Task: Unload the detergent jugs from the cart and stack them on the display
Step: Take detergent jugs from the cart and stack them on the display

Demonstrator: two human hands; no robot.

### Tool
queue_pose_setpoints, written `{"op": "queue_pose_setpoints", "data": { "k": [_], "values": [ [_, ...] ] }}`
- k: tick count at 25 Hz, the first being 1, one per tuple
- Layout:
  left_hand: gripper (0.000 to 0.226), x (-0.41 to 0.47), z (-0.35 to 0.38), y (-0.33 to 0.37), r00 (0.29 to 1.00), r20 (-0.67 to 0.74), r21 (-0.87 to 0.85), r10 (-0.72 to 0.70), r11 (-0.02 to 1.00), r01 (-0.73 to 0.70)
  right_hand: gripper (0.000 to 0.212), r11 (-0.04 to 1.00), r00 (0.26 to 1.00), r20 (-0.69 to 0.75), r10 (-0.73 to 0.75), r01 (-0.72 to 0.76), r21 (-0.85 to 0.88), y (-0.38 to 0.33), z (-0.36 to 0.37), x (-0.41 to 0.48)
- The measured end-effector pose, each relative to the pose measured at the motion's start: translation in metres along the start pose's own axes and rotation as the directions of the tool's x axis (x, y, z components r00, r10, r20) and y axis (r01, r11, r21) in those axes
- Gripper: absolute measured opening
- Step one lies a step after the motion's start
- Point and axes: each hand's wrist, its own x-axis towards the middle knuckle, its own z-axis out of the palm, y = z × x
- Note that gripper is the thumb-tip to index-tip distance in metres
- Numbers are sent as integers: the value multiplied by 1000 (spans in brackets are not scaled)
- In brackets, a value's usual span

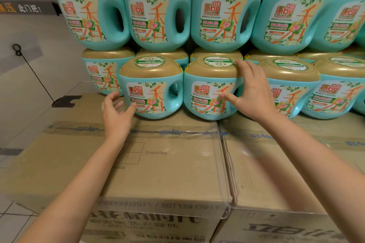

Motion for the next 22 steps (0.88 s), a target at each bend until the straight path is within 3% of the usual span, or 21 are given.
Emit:
{"op": "queue_pose_setpoints", "data": {
  "k": [3, 6, 10, 15, 18, 22],
  "values": [
    [34, -32, 0, 21, 998, 35, -177, 55, 983, -48, 65, 998, 995, -100, 26, -19, 67, -9, -12, -25],
    [32, -82, 7, 43, 989, 99, -330, 114, 941, -76, 38, 987, 969, -238, 59, -21, 157, -15, -30, -69],
    [29, -152, 24, 67, 925, 365, -423, 108, 904, 61, 17, 942, 924, -310, 223, -123, 312, -21, -62, -151],
    [22, -235, 44, 89, 770, 633, -396, 81, 889, 232, 21, 838, 868, -197, 456, -344, 424, -16, -102, -263],
    [18, -285, 58, 93, 675, 736, -330, 47, 896, 297, 33, 780, 814, -127, 567, -482, 399, -2, -131, -326],
    [16, -361, 86, 96, 528, 849, -220, 16, 920, 326, 32, 712, 724, -116, 680, -615, 338, 28, -181, -400]
  ]
}}
